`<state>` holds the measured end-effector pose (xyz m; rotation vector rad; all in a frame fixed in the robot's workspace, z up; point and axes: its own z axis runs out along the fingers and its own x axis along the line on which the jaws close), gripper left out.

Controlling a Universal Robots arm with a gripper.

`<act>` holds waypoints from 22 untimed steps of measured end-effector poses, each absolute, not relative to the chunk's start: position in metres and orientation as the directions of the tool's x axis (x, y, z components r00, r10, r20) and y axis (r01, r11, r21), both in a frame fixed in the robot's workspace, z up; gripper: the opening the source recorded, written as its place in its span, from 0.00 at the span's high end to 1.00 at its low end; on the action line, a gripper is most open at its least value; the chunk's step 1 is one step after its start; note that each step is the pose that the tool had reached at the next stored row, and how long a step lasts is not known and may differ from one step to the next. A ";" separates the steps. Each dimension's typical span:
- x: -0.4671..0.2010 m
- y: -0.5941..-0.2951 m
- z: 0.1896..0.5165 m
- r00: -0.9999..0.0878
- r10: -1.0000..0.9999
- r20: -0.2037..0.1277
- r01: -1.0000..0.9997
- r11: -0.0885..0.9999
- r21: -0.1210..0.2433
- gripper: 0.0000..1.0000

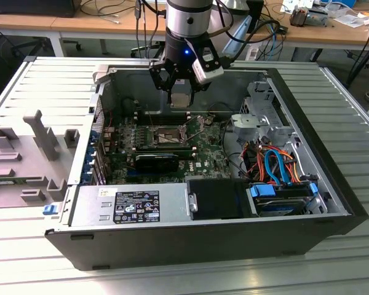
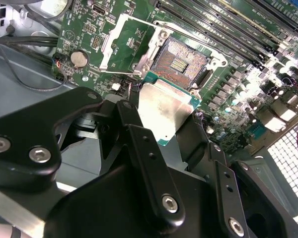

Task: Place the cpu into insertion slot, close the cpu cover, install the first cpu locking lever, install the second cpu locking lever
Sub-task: 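Place the cpu into insertion slot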

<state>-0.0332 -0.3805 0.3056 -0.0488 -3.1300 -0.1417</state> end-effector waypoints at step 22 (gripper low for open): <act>-0.033 -0.381 0.306 -0.998 0.057 0.009 0.057 0.994 0.090 0.46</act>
